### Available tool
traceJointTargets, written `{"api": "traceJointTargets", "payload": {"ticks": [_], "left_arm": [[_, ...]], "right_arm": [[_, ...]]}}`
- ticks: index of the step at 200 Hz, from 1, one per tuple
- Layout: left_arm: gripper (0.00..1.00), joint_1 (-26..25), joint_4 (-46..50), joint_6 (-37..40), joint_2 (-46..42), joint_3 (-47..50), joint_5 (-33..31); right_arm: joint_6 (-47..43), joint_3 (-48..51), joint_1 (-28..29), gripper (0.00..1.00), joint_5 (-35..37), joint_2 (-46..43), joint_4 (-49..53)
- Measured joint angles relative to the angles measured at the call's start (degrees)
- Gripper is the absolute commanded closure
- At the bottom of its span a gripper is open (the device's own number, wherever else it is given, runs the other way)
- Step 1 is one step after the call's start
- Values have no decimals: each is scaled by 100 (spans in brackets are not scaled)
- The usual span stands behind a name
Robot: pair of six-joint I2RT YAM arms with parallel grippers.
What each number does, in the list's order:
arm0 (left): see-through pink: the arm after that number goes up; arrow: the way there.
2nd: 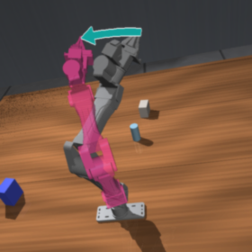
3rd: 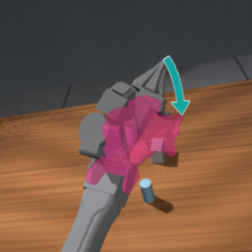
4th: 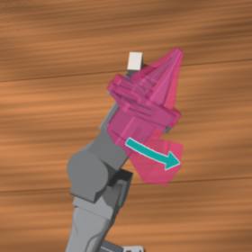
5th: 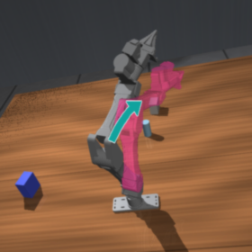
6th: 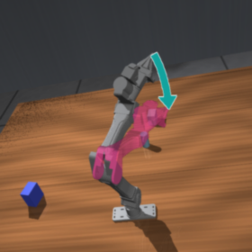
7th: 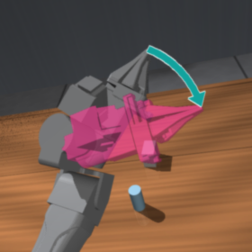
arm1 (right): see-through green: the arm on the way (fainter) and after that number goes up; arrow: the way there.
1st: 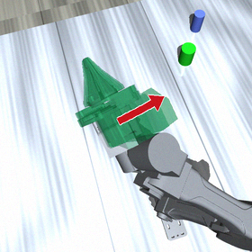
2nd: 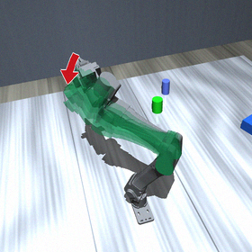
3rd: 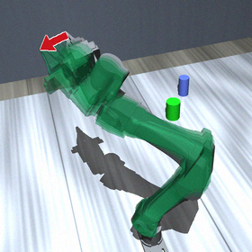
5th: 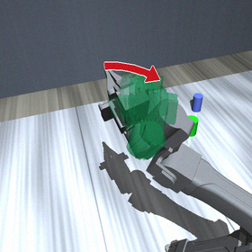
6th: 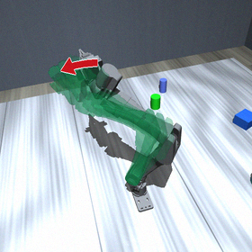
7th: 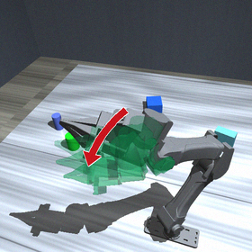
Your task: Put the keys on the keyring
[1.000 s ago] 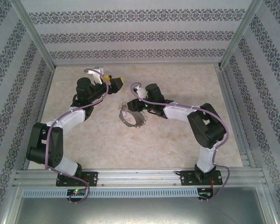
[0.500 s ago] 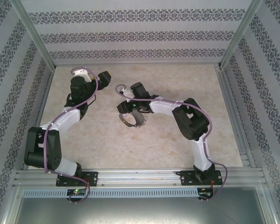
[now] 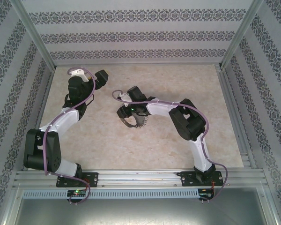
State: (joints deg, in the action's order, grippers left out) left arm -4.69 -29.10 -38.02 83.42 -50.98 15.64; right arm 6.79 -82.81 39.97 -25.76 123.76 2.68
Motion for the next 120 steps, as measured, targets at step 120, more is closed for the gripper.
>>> {"api": "traceJointTargets", "payload": {"ticks": [120], "left_arm": [[0,44,0,-68,92,-4,236]], "right_arm": [[-273,120,-197,61,264,-212,33]]}}
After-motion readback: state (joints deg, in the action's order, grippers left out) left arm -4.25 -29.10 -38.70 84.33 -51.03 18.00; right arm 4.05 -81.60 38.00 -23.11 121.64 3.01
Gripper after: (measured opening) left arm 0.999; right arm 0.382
